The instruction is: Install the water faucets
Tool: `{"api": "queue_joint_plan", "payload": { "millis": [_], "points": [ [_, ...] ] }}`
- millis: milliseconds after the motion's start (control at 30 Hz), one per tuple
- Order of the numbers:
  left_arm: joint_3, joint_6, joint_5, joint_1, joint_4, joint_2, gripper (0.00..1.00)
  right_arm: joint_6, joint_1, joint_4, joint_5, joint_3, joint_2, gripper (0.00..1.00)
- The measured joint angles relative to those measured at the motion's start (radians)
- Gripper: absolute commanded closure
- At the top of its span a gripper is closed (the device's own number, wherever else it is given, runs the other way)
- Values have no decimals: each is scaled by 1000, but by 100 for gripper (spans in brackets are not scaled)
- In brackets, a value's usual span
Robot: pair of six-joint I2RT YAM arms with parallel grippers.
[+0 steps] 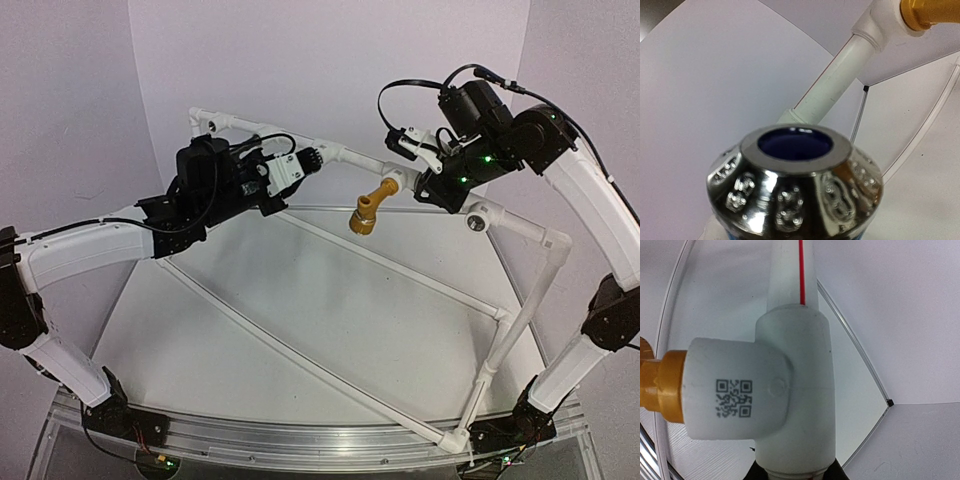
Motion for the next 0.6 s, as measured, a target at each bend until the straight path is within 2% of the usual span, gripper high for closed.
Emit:
{"api": "queue_joint_plan", "payload": {
  "millis": [600],
  "points": [
    [2, 490, -138, -45, 13, 15, 96, 0, 0, 2, 6, -2, 0, 100]
  ]
}}
